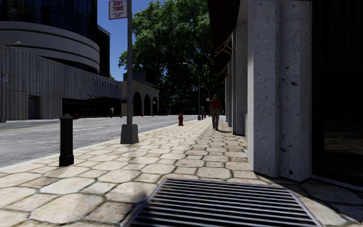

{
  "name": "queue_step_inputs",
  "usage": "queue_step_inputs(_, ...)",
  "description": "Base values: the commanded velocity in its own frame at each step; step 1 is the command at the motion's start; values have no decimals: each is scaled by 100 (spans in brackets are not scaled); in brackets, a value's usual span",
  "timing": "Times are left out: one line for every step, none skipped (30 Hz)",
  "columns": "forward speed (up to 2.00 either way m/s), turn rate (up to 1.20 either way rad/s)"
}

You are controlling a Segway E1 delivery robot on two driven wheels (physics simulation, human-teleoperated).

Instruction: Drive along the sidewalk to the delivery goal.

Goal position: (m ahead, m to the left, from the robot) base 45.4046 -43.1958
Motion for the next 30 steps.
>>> queue_step_inputs(200, 0)
queue_step_inputs(200, 0)
queue_step_inputs(200, 0)
queue_step_inputs(200, 0)
queue_step_inputs(200, 0)
queue_step_inputs(200, 0)
queue_step_inputs(200, 0)
queue_step_inputs(200, 0)
queue_step_inputs(200, 0)
queue_step_inputs(200, 0)
queue_step_inputs(200, 0)
queue_step_inputs(200, 0)
queue_step_inputs(200, 0)
queue_step_inputs(200, 0)
queue_step_inputs(200, 0)
queue_step_inputs(200, 0)
queue_step_inputs(200, 0)
queue_step_inputs(200, 0)
queue_step_inputs(200, 0)
queue_step_inputs(200, 0)
queue_step_inputs(200, 0)
queue_step_inputs(200, 0)
queue_step_inputs(200, 0)
queue_step_inputs(200, 0)
queue_step_inputs(200, 0)
queue_step_inputs(200, 0)
queue_step_inputs(200, 0)
queue_step_inputs(200, 0)
queue_step_inputs(200, 0)
queue_step_inputs(200, 0)
